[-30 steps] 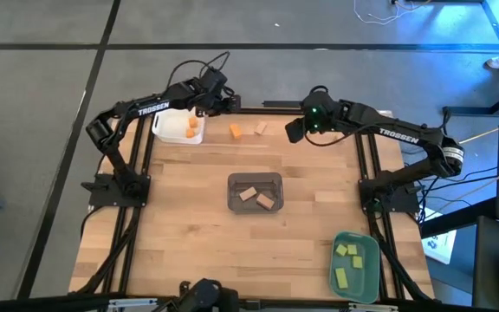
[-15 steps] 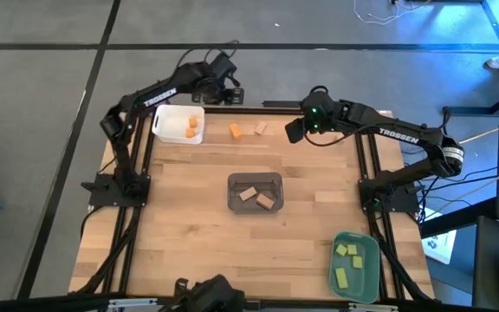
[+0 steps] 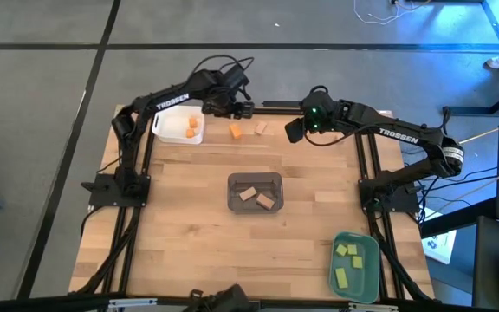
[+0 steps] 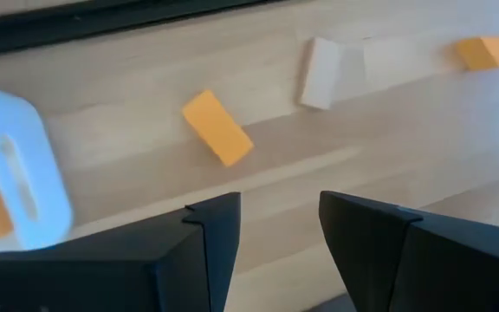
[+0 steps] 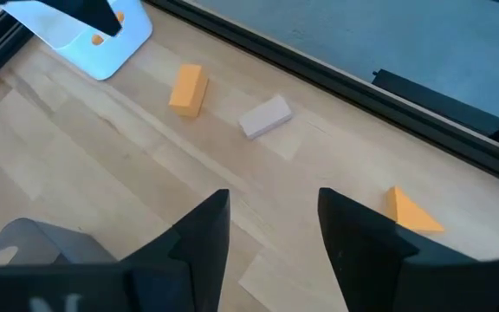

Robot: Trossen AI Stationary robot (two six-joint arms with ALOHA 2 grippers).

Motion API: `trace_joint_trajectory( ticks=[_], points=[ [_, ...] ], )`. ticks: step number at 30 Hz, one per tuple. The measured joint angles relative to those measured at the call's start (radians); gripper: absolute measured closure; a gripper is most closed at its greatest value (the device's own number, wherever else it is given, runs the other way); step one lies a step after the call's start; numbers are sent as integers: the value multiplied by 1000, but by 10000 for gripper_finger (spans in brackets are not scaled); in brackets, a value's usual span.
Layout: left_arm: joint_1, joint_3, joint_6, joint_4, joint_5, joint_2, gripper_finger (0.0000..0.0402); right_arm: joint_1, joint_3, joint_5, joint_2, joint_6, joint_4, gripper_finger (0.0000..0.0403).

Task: Sort & place blocks by color
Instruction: Put the yellow block into the white bin

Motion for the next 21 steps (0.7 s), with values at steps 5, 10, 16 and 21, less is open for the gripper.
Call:
trace_joint_trajectory(
  ticks=[5,10,16,21],
  points=[
    [-9,0,-53,-8,-2,0,250,0,0,0,0,0,0,227],
    [-28,0,-34,0,-38,0,250,0,0,0,0,0,0,227],
    [-46,-17,-322,-16,-121,12,247,0,0,0,0,1,1,227],
    [-47,-21,-372,-6,-73,59,221,0,0,0,0,1,2,227]
  ],
)
